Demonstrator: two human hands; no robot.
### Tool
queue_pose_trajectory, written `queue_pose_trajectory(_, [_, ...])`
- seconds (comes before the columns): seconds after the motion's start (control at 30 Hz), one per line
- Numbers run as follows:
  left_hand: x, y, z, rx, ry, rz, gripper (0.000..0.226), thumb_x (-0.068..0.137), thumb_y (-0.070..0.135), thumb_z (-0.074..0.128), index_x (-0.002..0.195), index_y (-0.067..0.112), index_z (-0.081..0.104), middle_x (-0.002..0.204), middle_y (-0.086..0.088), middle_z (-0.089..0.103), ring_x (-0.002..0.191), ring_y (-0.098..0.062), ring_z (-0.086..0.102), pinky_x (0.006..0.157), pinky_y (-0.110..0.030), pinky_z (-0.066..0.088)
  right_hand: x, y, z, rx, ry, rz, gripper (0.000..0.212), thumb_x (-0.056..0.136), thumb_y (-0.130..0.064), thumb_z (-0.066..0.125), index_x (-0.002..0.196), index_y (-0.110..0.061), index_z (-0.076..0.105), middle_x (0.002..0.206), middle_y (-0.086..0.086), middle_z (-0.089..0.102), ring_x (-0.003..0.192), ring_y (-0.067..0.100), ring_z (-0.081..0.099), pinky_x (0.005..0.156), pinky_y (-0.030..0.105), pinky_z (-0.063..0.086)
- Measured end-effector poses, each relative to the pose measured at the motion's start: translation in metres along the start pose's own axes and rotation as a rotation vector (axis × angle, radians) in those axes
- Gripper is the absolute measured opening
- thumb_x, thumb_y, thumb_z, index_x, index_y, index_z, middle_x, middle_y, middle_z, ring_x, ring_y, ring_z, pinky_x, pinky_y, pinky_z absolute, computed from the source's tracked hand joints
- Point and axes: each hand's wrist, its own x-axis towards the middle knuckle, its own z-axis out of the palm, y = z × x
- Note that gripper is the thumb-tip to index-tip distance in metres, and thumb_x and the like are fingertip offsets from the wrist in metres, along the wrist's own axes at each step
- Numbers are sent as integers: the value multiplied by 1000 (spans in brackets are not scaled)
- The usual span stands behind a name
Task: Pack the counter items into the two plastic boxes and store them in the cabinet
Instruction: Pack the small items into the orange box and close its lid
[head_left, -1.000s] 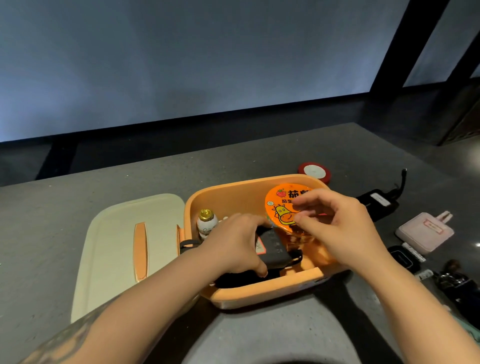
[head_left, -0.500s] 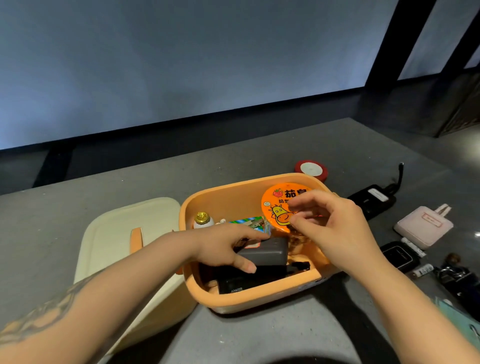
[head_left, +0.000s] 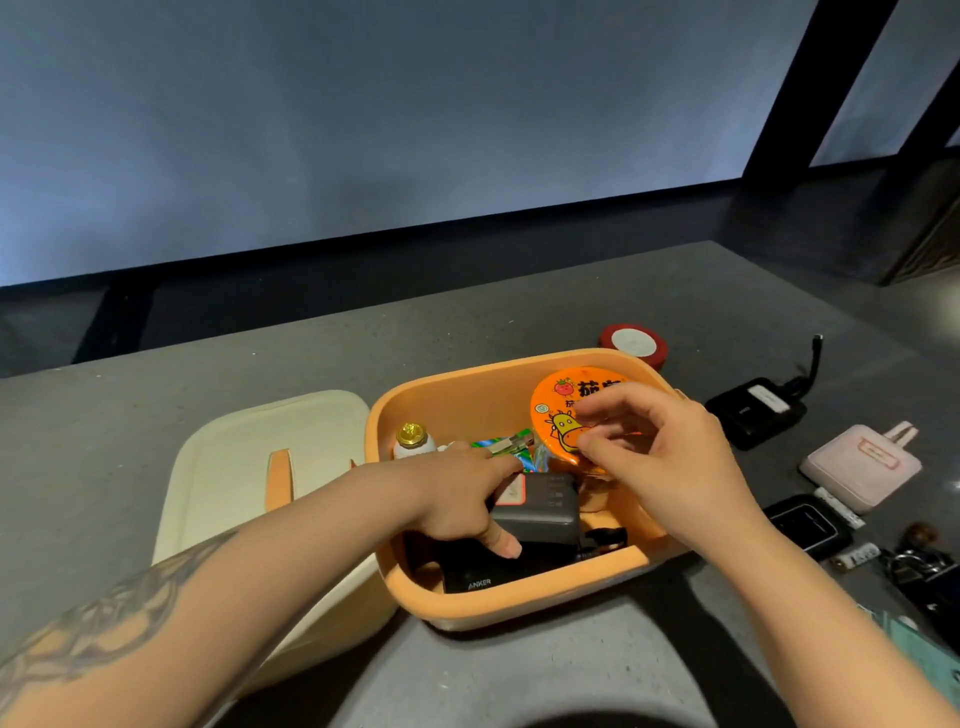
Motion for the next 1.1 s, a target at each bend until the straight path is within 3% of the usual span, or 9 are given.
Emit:
queue_pose_trajectory(0.17, [-14,5,3,196,255,4,93,67,70,64,140,23,29,126,-1,39,116,-19,32,94,-40,42,3,10,-7,-35,40,-13,24,79,-7,74,91,-27,72,88,-16,70,80,2,66,71,16,54])
queue_pose_trajectory(0.27, [-19,9,4,308,445,53,91,63,71,65,135,24,35,121,2,38,110,-17,32,91,-36,42,14,21,-10,-268,46,-47,28,77,-22,77,100,-34,68,99,-20,68,93,-1,62,80,21,52])
queue_pose_trajectory(0.37, [-23,5,2,379,564,62,89,59,72,65,131,26,37,118,5,40,107,-15,33,87,-32,40,30,27,-15,-462,-89,-20,52,74,-43,77,121,-37,56,124,-16,56,116,7,51,93,32,47])
queue_pose_trajectory(0.5, [-29,-8,-4,405,617,11,87,59,70,65,131,28,39,121,6,42,110,-15,35,88,-30,41,41,32,-8,-591,-290,-14,78,72,-59,73,139,-36,40,143,-14,41,130,9,39,103,33,38])
queue_pose_trajectory(0.6, [-37,-15,-9,416,631,-23,88,59,68,67,132,27,38,122,5,42,111,-16,35,89,-30,41,39,32,1,-603,-271,-80,75,73,-52,75,138,-33,43,141,-13,44,129,8,40,106,33,39])
queue_pose_trajectory(0.7, [-55,-20,-16,381,697,-72,91,56,67,70,132,26,40,122,4,44,111,-16,37,86,-31,43,30,26,10,-546,-259,-245,55,78,-42,75,128,-33,54,130,-16,52,122,4,44,101,32,43])
queue_pose_trajectory(0.83, [-85,-26,-24,290,859,-126,89,49,62,76,124,21,49,112,1,50,105,-20,42,76,-36,47,23,16,28,-515,-528,-342,35,82,-36,71,116,-36,61,119,-19,58,112,1,49,93,31,46])
queue_pose_trajectory(0.97, [-108,-35,-13,152,966,-231,88,47,53,85,121,18,53,108,-1,49,102,-24,41,74,-40,46,30,11,54,-632,-864,-237,42,80,-40,73,120,-32,60,119,-12,62,106,9,54,85,30,47])
queue_pose_trajectory(1.1, [-120,-36,5,56,963,-258,87,45,48,88,120,20,54,107,3,48,101,-19,38,73,-36,41,36,11,71,-716,-1052,-149,38,78,-40,75,110,-25,61,107,-6,64,94,14,56,74,31,45])
